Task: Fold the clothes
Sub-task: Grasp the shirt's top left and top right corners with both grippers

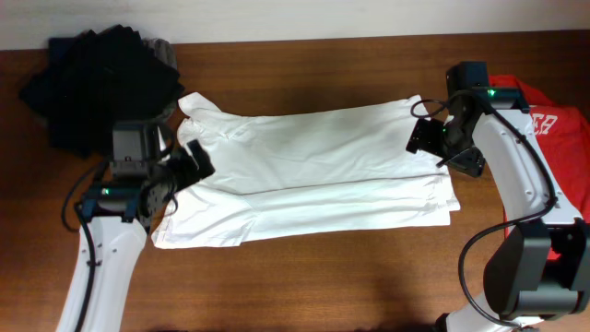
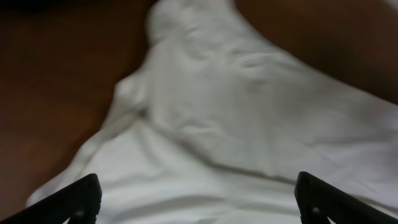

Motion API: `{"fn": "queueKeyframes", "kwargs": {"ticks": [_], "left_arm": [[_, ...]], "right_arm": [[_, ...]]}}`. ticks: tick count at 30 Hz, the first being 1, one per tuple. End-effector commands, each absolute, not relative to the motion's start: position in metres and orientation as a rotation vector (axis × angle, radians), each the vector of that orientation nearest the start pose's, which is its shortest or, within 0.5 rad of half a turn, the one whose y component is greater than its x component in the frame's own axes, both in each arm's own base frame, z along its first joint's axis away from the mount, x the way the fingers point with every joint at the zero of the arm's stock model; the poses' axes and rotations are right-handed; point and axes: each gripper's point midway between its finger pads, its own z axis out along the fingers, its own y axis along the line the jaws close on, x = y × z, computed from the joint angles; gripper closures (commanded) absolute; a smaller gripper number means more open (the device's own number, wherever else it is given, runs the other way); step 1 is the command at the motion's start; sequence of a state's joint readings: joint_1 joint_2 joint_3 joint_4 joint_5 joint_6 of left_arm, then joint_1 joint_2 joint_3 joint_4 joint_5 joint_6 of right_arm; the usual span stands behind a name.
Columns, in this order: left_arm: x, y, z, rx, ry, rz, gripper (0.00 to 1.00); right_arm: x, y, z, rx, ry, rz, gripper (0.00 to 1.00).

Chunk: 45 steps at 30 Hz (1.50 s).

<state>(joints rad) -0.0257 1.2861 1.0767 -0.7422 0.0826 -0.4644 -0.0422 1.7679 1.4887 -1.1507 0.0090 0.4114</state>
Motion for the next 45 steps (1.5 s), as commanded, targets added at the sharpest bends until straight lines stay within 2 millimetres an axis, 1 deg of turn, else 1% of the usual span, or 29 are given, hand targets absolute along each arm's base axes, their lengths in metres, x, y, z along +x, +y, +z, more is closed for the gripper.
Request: {"fn": "queueKeyframes", "kwargs": {"ticks": [1,3,4,6,7,9,10,11,12,13,15,16,17,19,21,22,26,27,29,32,35,38,45], "left_arm": [[0.377,-0.049,0.209,-0.213,2.438,-0.423,0.01],[0.399,-0.053,0.216,-0.171,2.430,-0.418,0.01],[0.410,-0.058,0.217,-0.155,2.434,-0.428,0.01],[0.433,-0.072,0.208,-0.126,2.467,-0.456,0.01],[0.445,-0.080,0.197,-0.111,2.499,-0.465,0.01],[0.461,-0.092,0.173,-0.098,2.562,-0.462,0.01],[0.466,-0.094,0.164,-0.099,2.584,-0.451,0.01],[0.474,-0.094,0.151,-0.122,2.617,-0.432,0.01],[0.482,-0.094,0.132,-0.179,2.664,-0.406,0.01],[0.485,-0.095,0.123,-0.214,2.688,-0.399,0.01],[0.487,-0.096,0.101,-0.318,2.743,-0.407,0.01],[0.486,-0.096,0.085,-0.401,2.776,-0.411,0.01],[0.484,-0.095,0.076,-0.445,2.797,-0.410,0.01],[0.481,-0.095,0.063,-0.489,2.827,-0.403,0.01],[0.479,-0.094,0.056,-0.500,2.844,-0.397,0.01],[0.479,-0.094,0.055,-0.512,2.845,-0.397,0.01],[0.480,-0.094,0.051,-0.664,2.828,-0.412,0.01],[0.482,-0.094,0.049,-0.669,2.824,-0.414,0.01],[0.486,-0.095,0.042,-0.673,2.819,-0.417,0.01],[0.487,-0.090,0.028,-0.740,2.827,-0.417,0.01],[0.491,-0.082,0.020,-0.766,2.818,-0.421,0.01],[0.498,-0.078,0.020,-0.760,2.794,-0.426,0.01],[0.511,-0.084,0.026,-0.719,2.746,-0.485,0.01]], "right_arm": [[0.360,-0.004,0.127,0.542,2.941,0.145,0.02],[0.360,-0.004,0.127,0.542,2.941,0.145,0.02],[0.360,-0.004,0.127,0.542,2.941,0.145,0.02],[0.360,-0.003,0.127,0.542,2.943,0.146,0.02],[0.359,-0.003,0.127,0.542,2.945,0.146,0.02],[0.358,-0.003,0.126,0.544,2.952,0.144,0.02],[0.356,-0.003,0.125,0.545,2.957,0.144,0.02],[0.354,-0.003,0.123,0.542,2.967,0.141,0.02],[0.351,-0.003,0.120,0.521,2.984,0.137,0.02],[0.349,-0.003,0.119,0.506,2.992,0.136,0.02],[0.347,-0.003,0.116,0.505,3.001,0.134,0.02],[0.347,-0.003,0.115,0.505,3.002,0.134,0.02],[0.347,-0.003,0.115,0.504,2.999,0.134,0.01],[0.348,-0.003,0.115,0.504,2.996,0.134,0.02],[0.348,-0.003,0.115,0.503,2.995,0.134,0.02],[0.348,-0.003,0.115,0.503,2.995,0.134,0.01],[0.348,-0.003,0.115,0.503,2.996,0.134,0.02],[0.348,-0.003,0.115,0.503,2.996,0.134,0.02],[0.348,-0.003,0.115,0.503,2.996,0.134,0.02],[0.348,-0.003,0.115,0.503,2.996,0.134,0.01],[0.348,-0.003,0.115,0.503,2.996,0.134,0.02],[0.348,-0.003,0.115,0.503,2.995,0.134,0.02],[0.350,-0.003,0.115,0.502,2.992,0.134,0.02]]}}
